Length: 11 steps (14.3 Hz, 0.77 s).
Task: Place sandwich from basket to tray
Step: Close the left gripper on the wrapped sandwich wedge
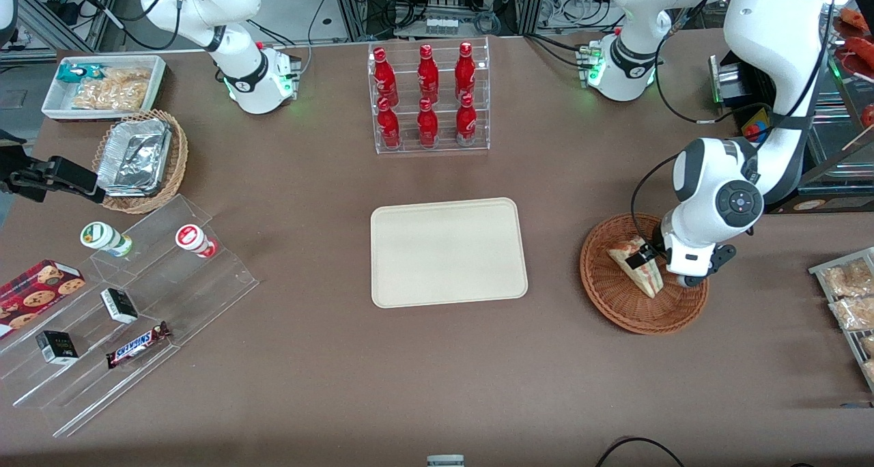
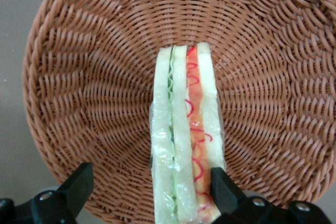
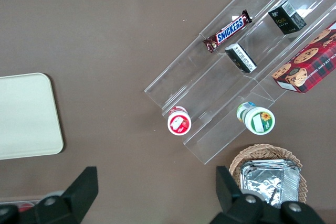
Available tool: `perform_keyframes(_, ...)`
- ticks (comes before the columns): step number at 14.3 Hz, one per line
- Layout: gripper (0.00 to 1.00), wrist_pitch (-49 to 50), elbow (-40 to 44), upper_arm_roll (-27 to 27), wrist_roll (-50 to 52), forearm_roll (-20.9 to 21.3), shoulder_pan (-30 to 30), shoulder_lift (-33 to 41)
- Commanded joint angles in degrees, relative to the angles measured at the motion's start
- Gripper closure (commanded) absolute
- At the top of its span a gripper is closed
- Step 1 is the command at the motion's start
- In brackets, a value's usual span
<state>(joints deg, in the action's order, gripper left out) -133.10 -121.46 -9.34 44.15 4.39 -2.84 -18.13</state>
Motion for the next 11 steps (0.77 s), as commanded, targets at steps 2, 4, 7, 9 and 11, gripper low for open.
perform_keyframes(2,0.00,-0.9,-0.4,0.3,2.2,-0.1,1.0,0.2)
perform_keyframes(4,0.00,0.5,2.1,0.3,2.0,0.0,1.0,0.3)
perform_keyframes(7,0.00,7.4,7.2,0.3,1.5,0.1,1.0,0.2)
perform_keyframes(9,0.00,7.7,7.3,0.2,2.3,0.1,1.0,0.0)
perform_keyframes(11,0.00,7.2,6.4,0.2,2.3,0.0,1.0,-0.5)
